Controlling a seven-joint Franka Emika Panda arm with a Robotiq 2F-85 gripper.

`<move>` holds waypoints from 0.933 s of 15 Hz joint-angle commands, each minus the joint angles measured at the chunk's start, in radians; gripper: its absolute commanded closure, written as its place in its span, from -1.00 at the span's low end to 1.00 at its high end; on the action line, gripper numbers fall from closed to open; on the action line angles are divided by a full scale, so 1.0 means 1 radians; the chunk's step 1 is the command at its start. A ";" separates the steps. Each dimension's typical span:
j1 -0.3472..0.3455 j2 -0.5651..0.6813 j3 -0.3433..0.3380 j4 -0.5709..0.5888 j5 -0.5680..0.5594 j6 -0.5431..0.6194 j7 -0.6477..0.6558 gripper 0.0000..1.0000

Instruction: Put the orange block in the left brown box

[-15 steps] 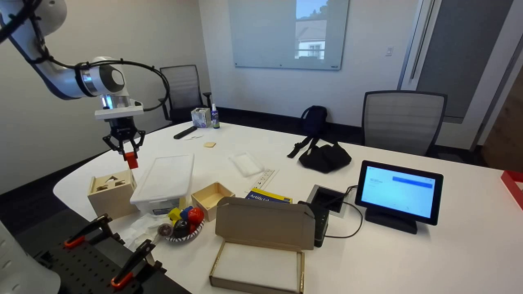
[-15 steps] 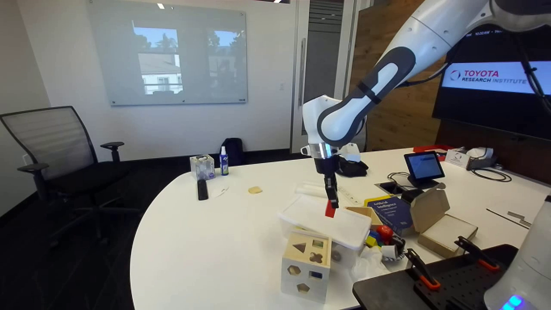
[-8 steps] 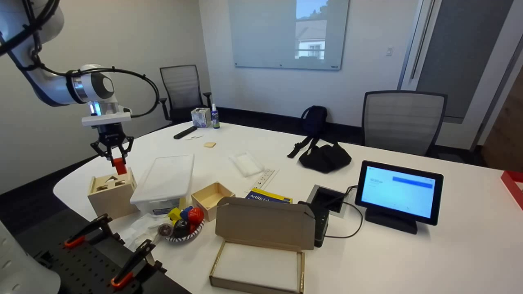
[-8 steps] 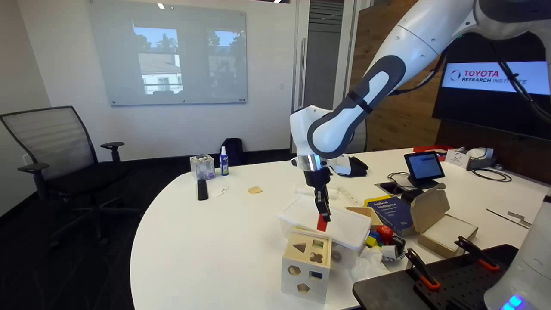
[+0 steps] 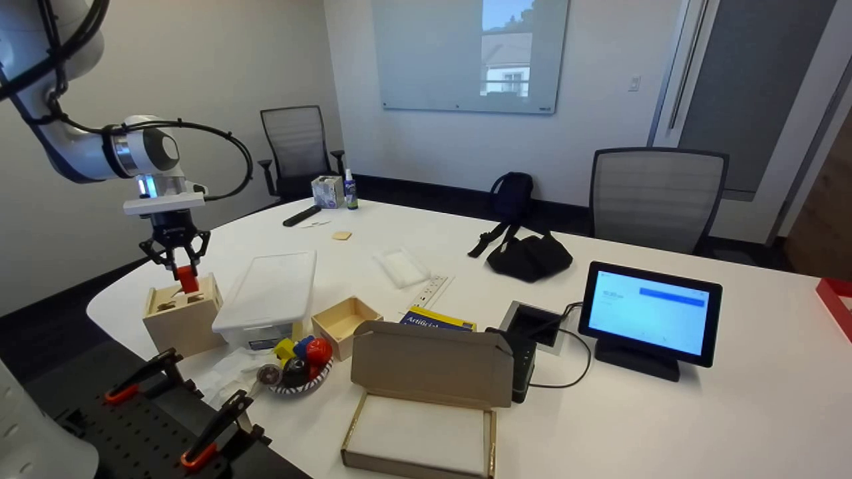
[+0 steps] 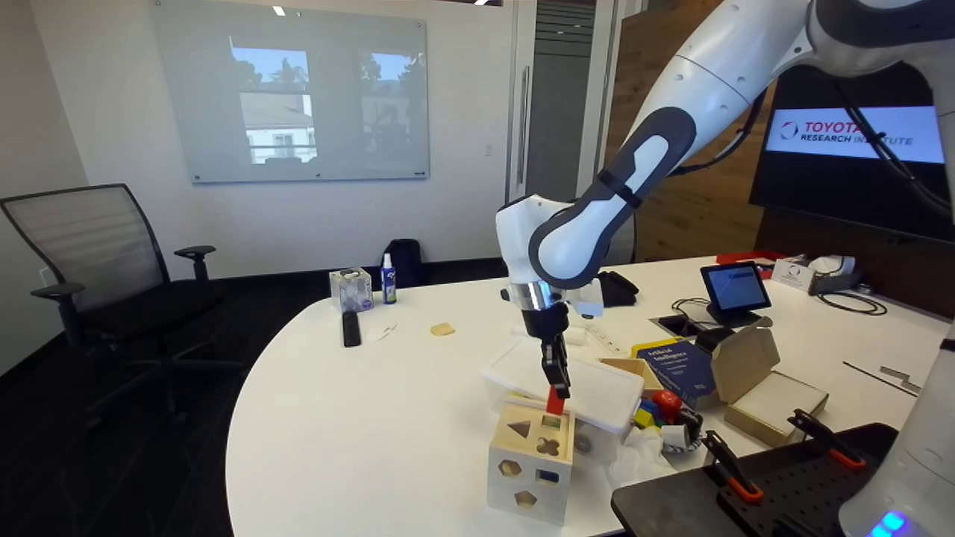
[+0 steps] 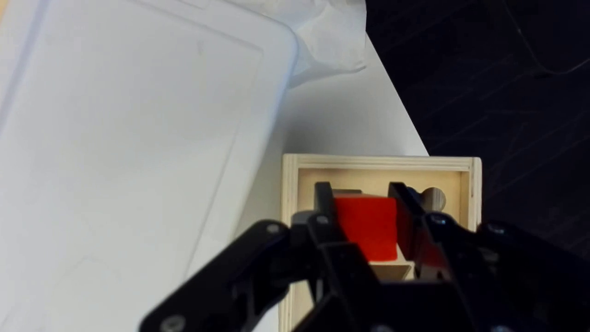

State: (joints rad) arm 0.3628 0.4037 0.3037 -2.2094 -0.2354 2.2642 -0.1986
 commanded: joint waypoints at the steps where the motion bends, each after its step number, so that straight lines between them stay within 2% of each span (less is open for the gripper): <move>1: 0.023 0.026 -0.011 0.013 -0.033 0.011 0.060 0.83; 14: 0.030 0.084 -0.027 0.029 -0.056 0.043 0.087 0.83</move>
State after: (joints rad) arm 0.3752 0.4711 0.2905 -2.2015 -0.2705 2.2924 -0.1498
